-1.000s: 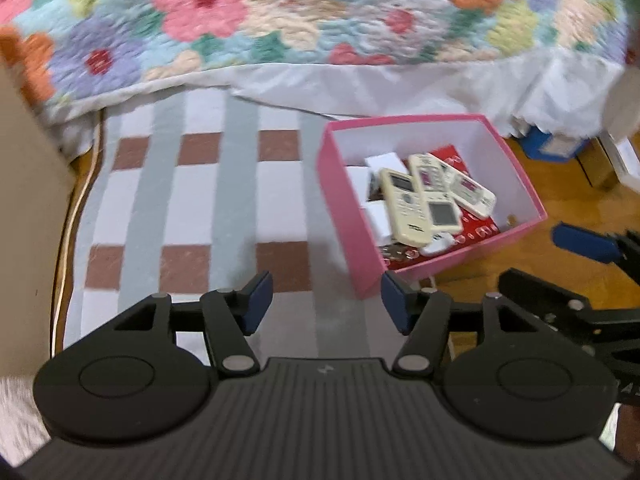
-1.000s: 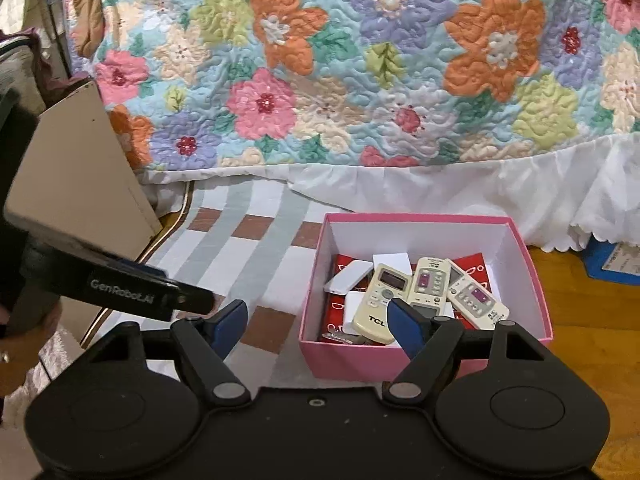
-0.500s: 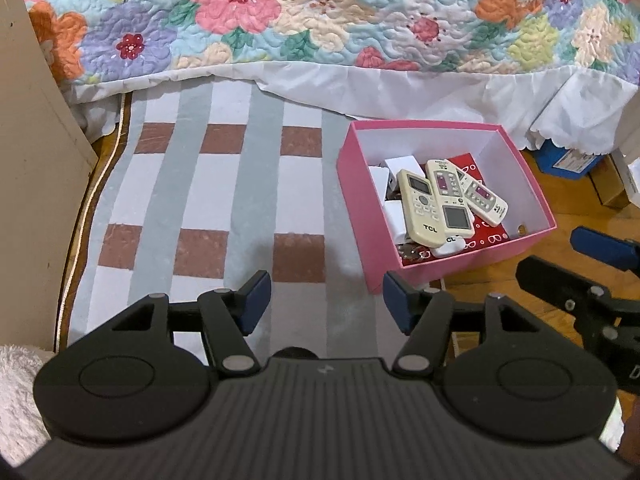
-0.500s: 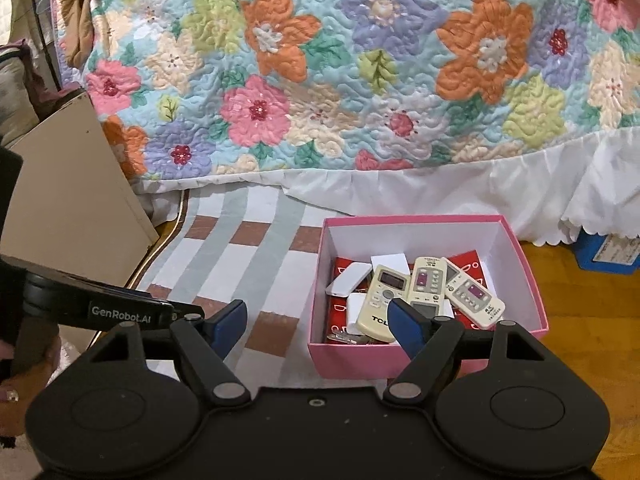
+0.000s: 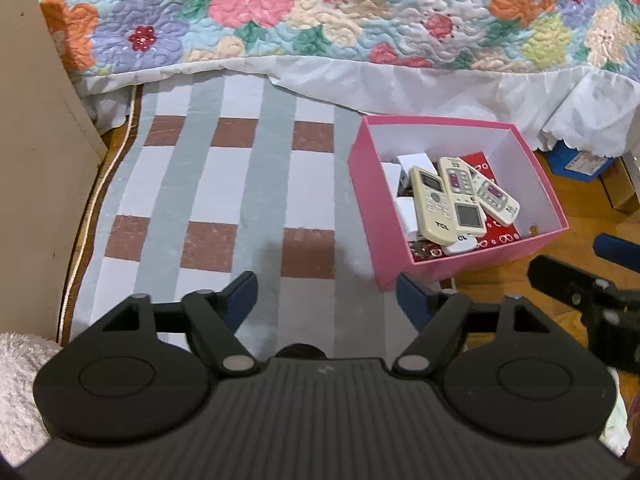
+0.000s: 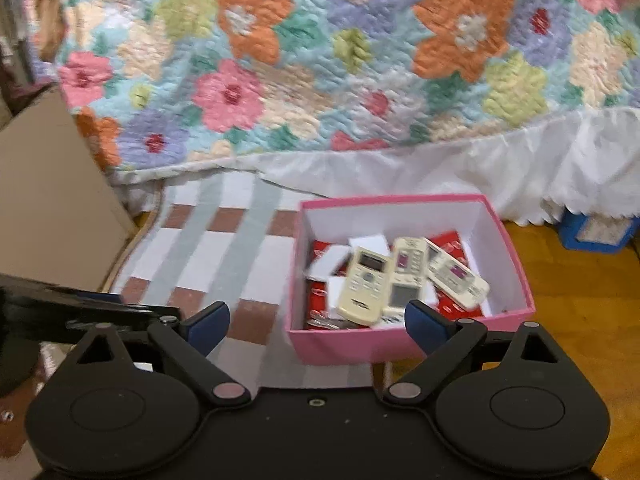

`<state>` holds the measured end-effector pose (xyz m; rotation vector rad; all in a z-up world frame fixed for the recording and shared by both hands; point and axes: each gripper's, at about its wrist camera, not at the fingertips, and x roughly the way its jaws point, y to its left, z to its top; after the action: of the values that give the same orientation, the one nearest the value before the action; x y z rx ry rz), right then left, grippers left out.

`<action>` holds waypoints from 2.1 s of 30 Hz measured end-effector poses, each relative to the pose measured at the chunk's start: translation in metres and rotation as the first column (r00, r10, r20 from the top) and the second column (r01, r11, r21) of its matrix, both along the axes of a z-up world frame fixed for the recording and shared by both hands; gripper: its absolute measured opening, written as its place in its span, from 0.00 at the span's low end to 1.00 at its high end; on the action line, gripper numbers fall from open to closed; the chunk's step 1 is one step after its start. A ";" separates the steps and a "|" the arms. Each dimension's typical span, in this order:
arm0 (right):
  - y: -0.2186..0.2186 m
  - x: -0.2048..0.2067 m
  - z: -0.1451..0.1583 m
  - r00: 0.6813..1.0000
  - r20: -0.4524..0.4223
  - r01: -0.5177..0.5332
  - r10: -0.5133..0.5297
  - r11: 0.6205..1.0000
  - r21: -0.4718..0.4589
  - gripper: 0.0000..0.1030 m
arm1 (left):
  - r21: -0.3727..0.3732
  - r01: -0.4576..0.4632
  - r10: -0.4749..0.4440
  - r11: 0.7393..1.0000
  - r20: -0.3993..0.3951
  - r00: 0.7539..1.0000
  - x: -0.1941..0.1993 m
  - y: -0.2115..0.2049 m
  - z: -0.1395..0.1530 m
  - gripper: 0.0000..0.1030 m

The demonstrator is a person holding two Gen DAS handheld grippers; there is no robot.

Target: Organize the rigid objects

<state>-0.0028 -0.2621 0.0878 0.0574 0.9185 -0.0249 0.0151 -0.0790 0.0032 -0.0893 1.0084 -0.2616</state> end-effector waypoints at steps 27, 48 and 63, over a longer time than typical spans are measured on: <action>0.005 0.009 -0.016 0.994 -0.110 -0.008 0.000 0.997 -0.070 0.94 | 0.156 -0.034 0.048 0.987 -0.083 0.995 0.002 0.007 -0.010 0.98; 0.005 0.012 -0.022 0.992 -0.123 -0.007 -0.006 0.995 -0.100 0.94 | 0.187 -0.030 0.051 0.982 -0.105 0.993 0.000 0.008 -0.017 0.98; 0.008 0.014 -0.026 0.991 -0.131 -0.026 0.008 0.991 -0.132 0.94 | 0.176 -0.037 0.061 0.984 -0.133 0.989 0.002 0.015 -0.020 0.98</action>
<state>0.0107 -0.2542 0.0621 -0.0774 1.0457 -0.0748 0.0169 -0.0636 -0.0172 0.0264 1.1610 -0.1226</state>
